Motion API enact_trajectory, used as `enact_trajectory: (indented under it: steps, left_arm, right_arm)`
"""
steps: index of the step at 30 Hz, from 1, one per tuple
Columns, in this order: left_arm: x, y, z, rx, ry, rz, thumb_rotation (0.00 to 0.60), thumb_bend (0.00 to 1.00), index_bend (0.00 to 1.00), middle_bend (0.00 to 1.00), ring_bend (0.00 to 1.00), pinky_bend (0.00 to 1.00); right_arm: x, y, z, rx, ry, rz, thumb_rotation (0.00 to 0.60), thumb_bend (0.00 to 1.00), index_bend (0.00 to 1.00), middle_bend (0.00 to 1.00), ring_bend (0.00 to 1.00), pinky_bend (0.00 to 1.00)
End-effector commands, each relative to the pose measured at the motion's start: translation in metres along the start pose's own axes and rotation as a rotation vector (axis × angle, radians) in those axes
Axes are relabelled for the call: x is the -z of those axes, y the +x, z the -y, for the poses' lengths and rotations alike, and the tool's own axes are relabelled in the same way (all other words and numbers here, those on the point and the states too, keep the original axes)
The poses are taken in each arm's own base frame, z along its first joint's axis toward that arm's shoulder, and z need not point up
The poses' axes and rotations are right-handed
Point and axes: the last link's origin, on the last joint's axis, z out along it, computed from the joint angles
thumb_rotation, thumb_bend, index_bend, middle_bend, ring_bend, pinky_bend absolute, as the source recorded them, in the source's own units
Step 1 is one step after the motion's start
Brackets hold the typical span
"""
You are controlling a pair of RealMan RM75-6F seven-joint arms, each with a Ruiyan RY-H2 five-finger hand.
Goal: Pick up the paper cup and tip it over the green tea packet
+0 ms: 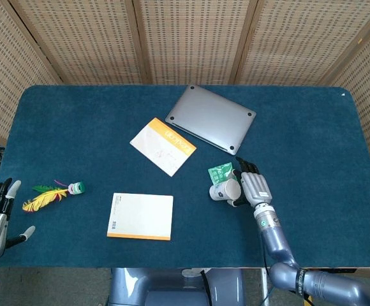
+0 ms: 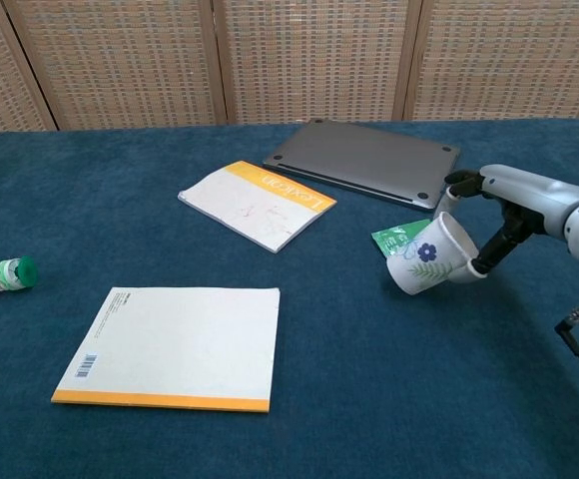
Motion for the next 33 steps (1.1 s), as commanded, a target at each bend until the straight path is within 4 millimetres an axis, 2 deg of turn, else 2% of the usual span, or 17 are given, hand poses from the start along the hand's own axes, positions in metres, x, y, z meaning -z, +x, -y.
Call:
enact_trajectory:
  steps: [1, 5, 8, 12, 22, 33]
  left_arm:
    - [0.000, 0.000, 0.000, 0.004, 0.002, 0.000, 0.600, 0.14, 0.00, 0.00, 0.00, 0.00]
    - [0.000, 0.000, 0.000, 0.004, -0.002, 0.003, 0.600, 0.14, 0.00, 0.00, 0.00, 0.00]
    - [0.000, -0.001, -0.001, 0.006, -0.003, 0.005, 0.600, 0.14, 0.00, 0.00, 0.00, 0.00]
    - [0.000, -0.001, 0.000, 0.008, -0.001, 0.007, 0.600, 0.14, 0.00, 0.00, 0.00, 0.00]
    - [0.000, 0.000, 0.000, 0.017, -0.003, 0.006, 0.600, 0.14, 0.00, 0.00, 0.00, 0.00]
    - [-0.001, -0.001, 0.001, 0.025, -0.002, 0.012, 0.600, 0.14, 0.00, 0.00, 0.00, 0.00]
  right_arm:
    - [0.000, 0.003, -0.010, 0.088, -0.038, -0.016, 0.600, 0.21, 0.38, 0.00, 0.00, 0.00]
    - [0.001, 0.005, -0.016, 0.137, -0.069, -0.037, 0.600, 0.21, 0.36, 0.00, 0.00, 0.00]
    - [0.003, 0.005, -0.020, 0.150, -0.094, -0.032, 0.600, 0.21, 0.30, 0.00, 0.00, 0.00]
    - [0.008, 0.005, -0.013, 0.142, -0.080, -0.026, 0.600, 0.21, 0.27, 0.00, 0.00, 0.00]
    - [0.010, -0.015, 0.013, 0.213, -0.014, -0.070, 0.600, 0.21, 0.33, 0.00, 0.00, 0.00]
    - [0.004, -0.033, 0.024, 0.283, -0.025, -0.071, 0.600, 0.21, 0.37, 0.00, 0.00, 0.00]
